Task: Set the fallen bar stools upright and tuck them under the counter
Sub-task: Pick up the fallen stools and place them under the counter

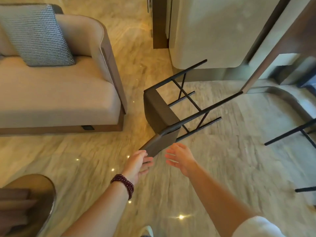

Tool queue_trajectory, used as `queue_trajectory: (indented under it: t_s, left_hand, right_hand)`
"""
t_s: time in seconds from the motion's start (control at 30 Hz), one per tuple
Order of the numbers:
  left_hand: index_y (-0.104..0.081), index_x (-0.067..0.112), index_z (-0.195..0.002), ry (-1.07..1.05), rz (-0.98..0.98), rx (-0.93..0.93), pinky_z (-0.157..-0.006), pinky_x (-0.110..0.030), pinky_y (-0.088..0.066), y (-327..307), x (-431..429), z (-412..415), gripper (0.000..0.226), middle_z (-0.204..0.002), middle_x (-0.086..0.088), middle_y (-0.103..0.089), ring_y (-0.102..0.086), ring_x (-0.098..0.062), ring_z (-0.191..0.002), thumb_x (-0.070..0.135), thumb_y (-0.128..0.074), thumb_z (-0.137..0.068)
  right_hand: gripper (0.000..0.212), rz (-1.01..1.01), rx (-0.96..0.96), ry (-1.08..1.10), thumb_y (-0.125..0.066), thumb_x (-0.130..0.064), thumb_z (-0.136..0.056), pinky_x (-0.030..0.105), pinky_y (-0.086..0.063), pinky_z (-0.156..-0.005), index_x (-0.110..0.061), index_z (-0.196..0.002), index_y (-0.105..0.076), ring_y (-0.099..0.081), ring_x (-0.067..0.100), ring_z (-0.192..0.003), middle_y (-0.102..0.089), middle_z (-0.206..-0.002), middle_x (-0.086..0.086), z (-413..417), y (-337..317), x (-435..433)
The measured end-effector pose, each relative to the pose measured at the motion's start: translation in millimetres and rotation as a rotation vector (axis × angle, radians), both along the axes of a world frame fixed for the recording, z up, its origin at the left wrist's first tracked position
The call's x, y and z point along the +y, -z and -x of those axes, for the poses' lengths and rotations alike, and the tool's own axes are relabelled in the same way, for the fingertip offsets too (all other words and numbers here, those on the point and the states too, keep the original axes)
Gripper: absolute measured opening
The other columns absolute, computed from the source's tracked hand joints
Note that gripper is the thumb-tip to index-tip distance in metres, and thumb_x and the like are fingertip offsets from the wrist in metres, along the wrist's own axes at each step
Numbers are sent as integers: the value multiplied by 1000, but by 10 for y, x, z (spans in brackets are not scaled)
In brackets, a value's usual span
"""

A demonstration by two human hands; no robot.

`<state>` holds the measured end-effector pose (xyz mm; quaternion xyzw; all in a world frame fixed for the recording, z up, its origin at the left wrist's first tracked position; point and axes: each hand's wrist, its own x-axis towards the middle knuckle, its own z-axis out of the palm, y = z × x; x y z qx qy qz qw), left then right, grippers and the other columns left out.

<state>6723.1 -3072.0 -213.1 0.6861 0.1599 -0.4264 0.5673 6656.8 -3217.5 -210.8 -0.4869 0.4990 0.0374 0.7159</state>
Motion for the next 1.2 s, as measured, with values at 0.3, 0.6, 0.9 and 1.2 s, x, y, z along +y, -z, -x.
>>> queue_trajectory:
  t_s: [0.3,0.6,0.9,1.2]
  left_hand:
    - [-39,14,-141,-172,12,163,-89,-40,-46,1056,-362,-804,42,-121,-13,-60,-59,-23,-102,28,-36,-102]
    - [-33,12,-143,-268,-16,266,-91,-42,-44,2367,-421,-1262,44,-135,-17,-48,-52,-30,-118,27,-36,-102]
    - [-48,-2,-124,-537,198,482,-85,-42,-53,3411,-459,-1348,42,-115,-25,-57,-61,-32,-98,32,-39,-100]
    - [-53,3,-86,-715,302,471,-60,-30,-48,3395,-551,-1469,15,-80,-14,-56,-57,-21,-70,11,-47,-97]
  right_hand:
    - [10,-18,76,-55,-48,-15,-97,30,-51,-70,-11,-105,-52,-55,19,-82,-56,-92,7,-1035,1050,-235]
    - [29,-55,221,17,-58,-22,-91,33,-49,-67,-4,-113,-52,-54,23,-95,-51,-86,5,-1674,2367,-225]
    - [57,-67,291,82,-73,-29,-79,32,-44,-70,-2,-123,-48,-54,24,-82,-60,-99,10,-2096,3308,212]
    - [37,157,331,116,-68,-17,-80,28,-48,-60,2,-110,-58,-61,24,-74,-66,-96,14,-2194,3535,268]
